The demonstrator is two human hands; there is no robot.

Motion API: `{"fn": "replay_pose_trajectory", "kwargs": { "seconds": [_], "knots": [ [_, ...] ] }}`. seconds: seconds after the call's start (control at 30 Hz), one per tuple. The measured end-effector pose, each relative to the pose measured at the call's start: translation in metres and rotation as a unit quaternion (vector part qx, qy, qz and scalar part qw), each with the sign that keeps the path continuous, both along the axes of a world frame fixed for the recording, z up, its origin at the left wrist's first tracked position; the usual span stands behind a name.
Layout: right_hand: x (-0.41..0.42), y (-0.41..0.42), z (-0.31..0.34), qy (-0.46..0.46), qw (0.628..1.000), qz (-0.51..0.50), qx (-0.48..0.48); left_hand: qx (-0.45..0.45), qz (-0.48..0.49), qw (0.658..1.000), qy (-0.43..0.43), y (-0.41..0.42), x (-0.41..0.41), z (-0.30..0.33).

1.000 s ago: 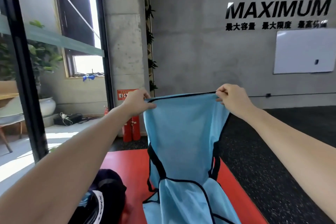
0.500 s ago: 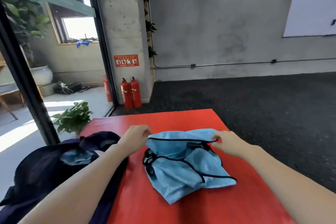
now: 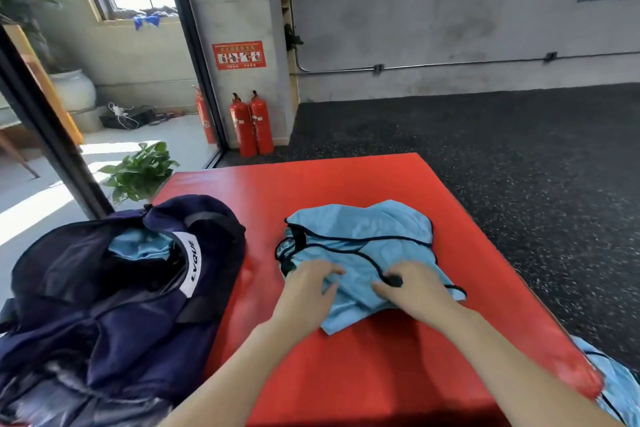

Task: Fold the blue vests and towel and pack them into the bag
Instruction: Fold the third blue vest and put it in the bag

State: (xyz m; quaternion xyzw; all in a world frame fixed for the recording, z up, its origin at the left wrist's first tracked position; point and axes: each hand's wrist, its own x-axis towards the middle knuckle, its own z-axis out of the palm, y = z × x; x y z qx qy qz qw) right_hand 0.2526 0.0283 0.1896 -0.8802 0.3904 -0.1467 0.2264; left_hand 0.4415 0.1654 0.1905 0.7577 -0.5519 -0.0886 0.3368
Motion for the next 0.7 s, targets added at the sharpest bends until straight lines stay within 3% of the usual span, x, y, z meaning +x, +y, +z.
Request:
{"fn": "replay_pose_trajectory", "kwargs": {
  "seconds": [0.13,0.23,0.37,0.57,0.7],
  "knots": [
    [0.015,0.015,0.015,-0.079,0.995,0.062,-0.011,-0.067,-0.066,0.996,-0.010,-0.013,-0.009,0.009],
    [0.010,0.030,0.031,-0.114,0.986,0.116,0.032,-0.083,-0.123,0.989,-0.019,-0.017,-0.010,0.014],
    [-0.005,0.039,0.045,-0.108,0.980,0.151,0.063,-0.021,-0.166,0.984,0.055,-0.015,-0.017,0.032],
    [-0.018,0.044,0.050,-0.109,0.979,0.157,0.069,0.036,-0.171,0.982,-0.073,-0.004,-0.027,0.045],
    [-0.024,0.049,0.047,-0.104,0.978,0.159,0.088,0.047,-0.181,0.981,-0.040,0.008,-0.024,0.047]
  ]
}}
